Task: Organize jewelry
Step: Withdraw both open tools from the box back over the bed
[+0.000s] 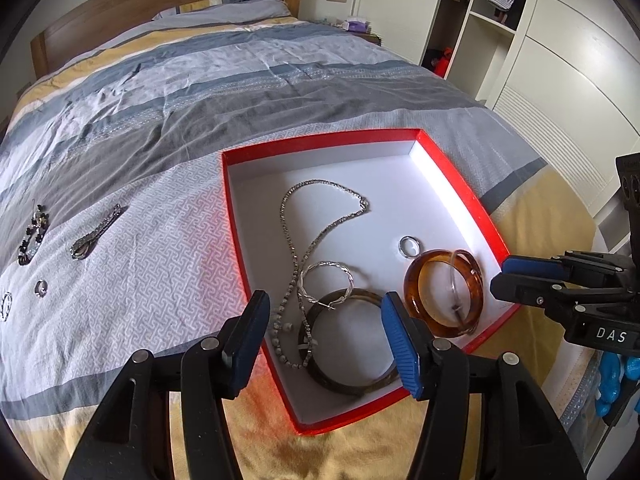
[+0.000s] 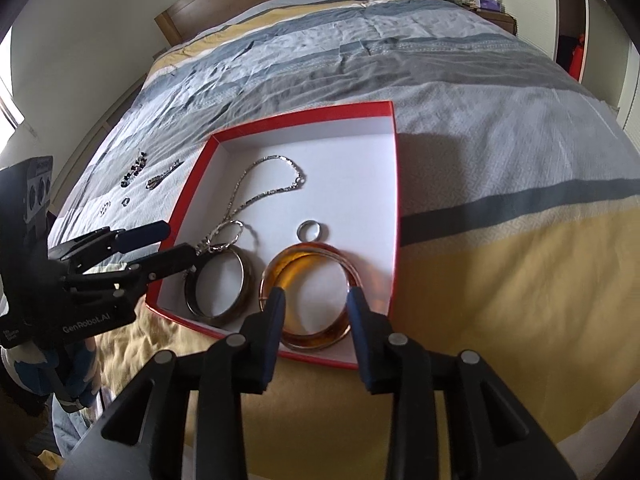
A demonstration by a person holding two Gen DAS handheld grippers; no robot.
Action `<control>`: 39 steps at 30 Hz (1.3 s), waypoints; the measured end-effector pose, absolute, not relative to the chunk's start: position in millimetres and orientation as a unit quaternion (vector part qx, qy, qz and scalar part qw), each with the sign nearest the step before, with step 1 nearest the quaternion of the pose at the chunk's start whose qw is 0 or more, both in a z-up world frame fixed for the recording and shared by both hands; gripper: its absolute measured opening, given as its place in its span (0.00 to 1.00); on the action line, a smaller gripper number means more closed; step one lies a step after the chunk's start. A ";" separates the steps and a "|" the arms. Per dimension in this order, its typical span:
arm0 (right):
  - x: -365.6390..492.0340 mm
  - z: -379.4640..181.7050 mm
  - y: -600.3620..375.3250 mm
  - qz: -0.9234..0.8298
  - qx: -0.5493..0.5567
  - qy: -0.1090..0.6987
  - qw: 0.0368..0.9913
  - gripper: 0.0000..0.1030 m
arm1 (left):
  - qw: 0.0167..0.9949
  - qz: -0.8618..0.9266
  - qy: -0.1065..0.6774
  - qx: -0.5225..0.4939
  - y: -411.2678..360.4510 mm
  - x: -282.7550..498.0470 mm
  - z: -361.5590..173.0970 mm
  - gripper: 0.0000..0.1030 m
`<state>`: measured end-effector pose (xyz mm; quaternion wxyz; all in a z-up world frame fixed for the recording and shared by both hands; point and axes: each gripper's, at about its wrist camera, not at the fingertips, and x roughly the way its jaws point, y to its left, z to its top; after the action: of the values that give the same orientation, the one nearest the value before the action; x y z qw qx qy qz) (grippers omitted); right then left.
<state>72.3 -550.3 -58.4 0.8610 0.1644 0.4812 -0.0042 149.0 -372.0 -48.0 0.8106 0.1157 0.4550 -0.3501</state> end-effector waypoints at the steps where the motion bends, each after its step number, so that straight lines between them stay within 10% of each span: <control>1: 72.1 -58.0 -550.4 -0.006 0.163 0.482 0.861 0.30 | 0.811 -0.350 0.454 0.115 -370.3 148.9 -46.4 0.55; 39: -32.6 42.1 -444.8 -0.021 0.141 0.394 0.908 0.37 | 0.905 -0.201 0.372 0.050 -185.7 27.5 65.1 0.72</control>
<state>-32.6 -444.8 42.1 0.9082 0.1407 0.3935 -0.0214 27.5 -185.7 65.1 0.9050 0.0502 0.3717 -0.2010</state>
